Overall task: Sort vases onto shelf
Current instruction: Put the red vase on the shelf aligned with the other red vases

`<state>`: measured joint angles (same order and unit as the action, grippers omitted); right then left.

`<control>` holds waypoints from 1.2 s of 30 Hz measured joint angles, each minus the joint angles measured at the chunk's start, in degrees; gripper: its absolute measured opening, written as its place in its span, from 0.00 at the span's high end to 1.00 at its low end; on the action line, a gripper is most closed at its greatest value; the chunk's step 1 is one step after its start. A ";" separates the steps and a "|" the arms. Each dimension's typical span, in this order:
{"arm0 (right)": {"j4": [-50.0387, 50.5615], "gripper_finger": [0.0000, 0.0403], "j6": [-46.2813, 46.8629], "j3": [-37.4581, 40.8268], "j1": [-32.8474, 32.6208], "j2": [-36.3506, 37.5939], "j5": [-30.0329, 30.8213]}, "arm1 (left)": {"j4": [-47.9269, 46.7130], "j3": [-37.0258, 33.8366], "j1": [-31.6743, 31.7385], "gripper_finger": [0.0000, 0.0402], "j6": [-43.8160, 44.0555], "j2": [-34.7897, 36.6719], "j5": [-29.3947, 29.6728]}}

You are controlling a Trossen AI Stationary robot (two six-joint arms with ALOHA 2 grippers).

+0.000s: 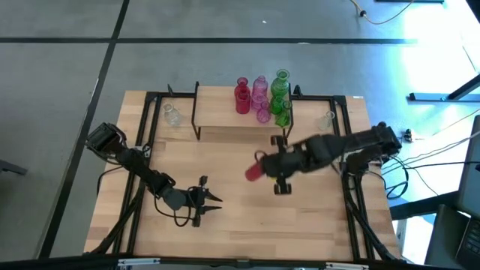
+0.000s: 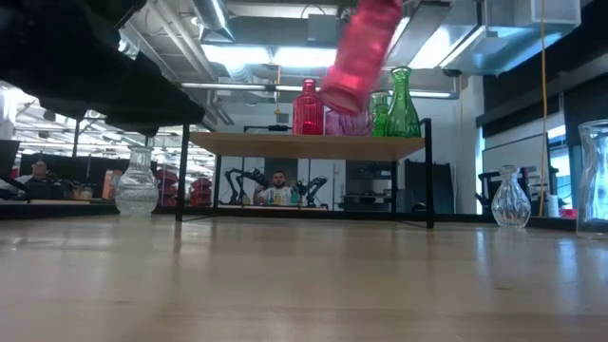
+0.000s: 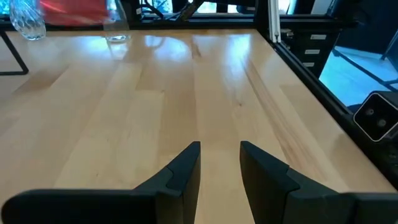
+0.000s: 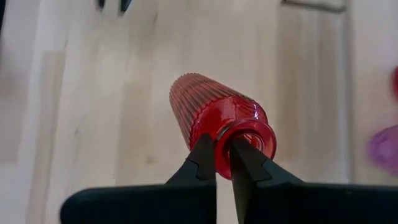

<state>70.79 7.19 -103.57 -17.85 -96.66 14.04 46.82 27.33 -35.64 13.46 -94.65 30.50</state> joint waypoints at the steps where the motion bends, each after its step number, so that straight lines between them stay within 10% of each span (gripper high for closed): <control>1: -0.49 0.99 -1.22 -0.85 1.02 0.02 0.02 | 0.13 0.00 0.00 0.74 -0.01 0.00 -0.03; 22: 12.80 0.99 -19.10 -31.49 11.50 -14.44 1.40 | 0.78 0.02 3.92 0.74 17.86 0.00 -3.01; 36: 13.99 0.99 -22.69 -30.41 18.00 -16.44 2.64 | -0.09 0.04 3.26 0.74 11.46 -0.02 -3.08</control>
<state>84.78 -15.50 -133.97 0.15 -113.10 16.68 46.73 27.38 -32.37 24.93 -94.67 27.42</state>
